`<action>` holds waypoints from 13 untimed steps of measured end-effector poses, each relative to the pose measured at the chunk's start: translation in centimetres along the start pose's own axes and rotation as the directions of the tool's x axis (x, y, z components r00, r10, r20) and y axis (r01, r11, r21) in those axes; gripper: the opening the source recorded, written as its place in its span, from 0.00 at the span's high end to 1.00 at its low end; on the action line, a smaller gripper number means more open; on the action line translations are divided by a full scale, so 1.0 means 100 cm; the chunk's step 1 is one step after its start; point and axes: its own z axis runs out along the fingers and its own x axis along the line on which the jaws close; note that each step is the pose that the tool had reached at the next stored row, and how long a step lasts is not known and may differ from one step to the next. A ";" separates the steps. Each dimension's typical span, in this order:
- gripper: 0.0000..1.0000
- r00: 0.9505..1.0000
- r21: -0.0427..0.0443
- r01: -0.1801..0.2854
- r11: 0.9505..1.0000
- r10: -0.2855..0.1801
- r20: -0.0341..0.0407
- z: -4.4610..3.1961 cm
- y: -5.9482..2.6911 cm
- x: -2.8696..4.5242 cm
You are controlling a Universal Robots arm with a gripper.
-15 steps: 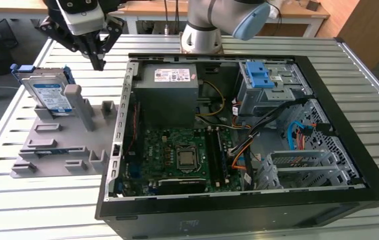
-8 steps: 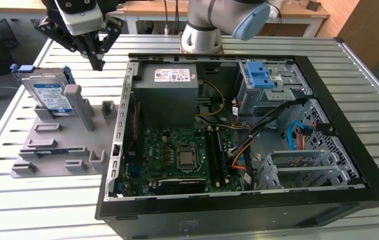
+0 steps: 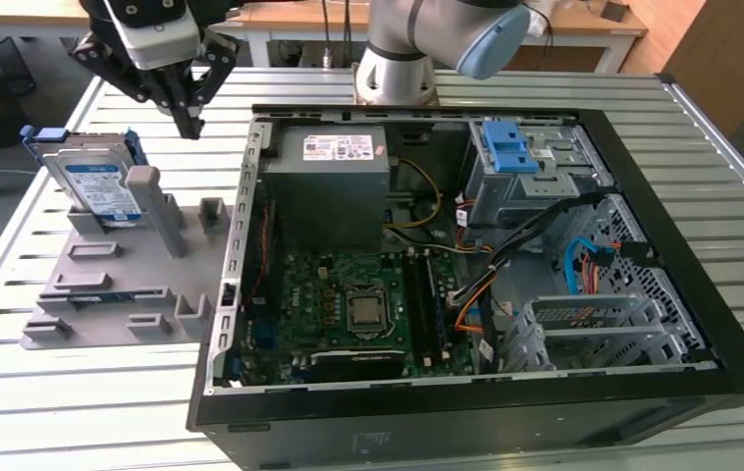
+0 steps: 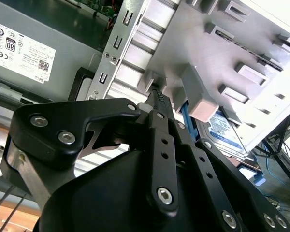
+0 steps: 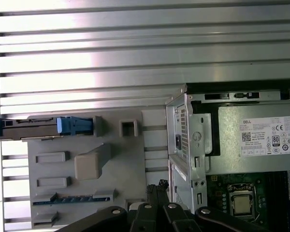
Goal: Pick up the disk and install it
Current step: 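Reach for the disk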
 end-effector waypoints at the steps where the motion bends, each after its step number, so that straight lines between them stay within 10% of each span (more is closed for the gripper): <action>1: 0.89 1.000 0.000 0.000 1.000 0.000 0.000 0.0000 0.0000 0.0002; 13: 0.89 1.000 0.000 0.000 1.000 0.000 0.000 0.0004 -0.0002 0.0027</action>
